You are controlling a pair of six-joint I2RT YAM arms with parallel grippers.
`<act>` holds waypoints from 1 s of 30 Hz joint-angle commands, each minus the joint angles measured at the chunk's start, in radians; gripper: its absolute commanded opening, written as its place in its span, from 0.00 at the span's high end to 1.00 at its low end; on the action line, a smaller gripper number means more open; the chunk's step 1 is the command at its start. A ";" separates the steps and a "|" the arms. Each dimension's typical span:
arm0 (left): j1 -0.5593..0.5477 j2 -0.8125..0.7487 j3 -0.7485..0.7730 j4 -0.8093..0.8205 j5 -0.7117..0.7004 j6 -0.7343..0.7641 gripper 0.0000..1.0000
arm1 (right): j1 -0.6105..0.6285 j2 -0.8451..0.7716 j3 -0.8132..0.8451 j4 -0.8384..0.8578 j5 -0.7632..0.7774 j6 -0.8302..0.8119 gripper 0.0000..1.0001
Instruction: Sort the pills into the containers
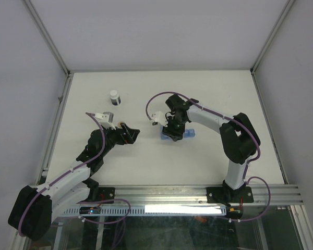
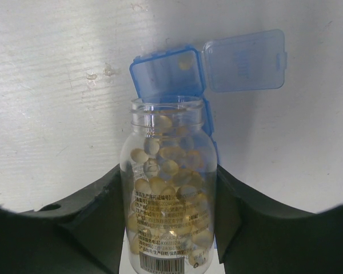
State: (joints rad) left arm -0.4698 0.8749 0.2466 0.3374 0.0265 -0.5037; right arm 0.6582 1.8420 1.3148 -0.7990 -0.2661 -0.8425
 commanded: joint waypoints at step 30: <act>0.003 -0.061 0.040 0.011 0.055 -0.005 0.01 | -0.138 -0.305 -0.078 0.072 -0.423 0.045 1.00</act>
State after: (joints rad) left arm -0.4698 0.8642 0.2481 0.3256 0.0536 -0.4976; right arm 0.5861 1.7145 1.2663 -0.7902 -0.4377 -0.8280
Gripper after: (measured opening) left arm 0.990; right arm 0.550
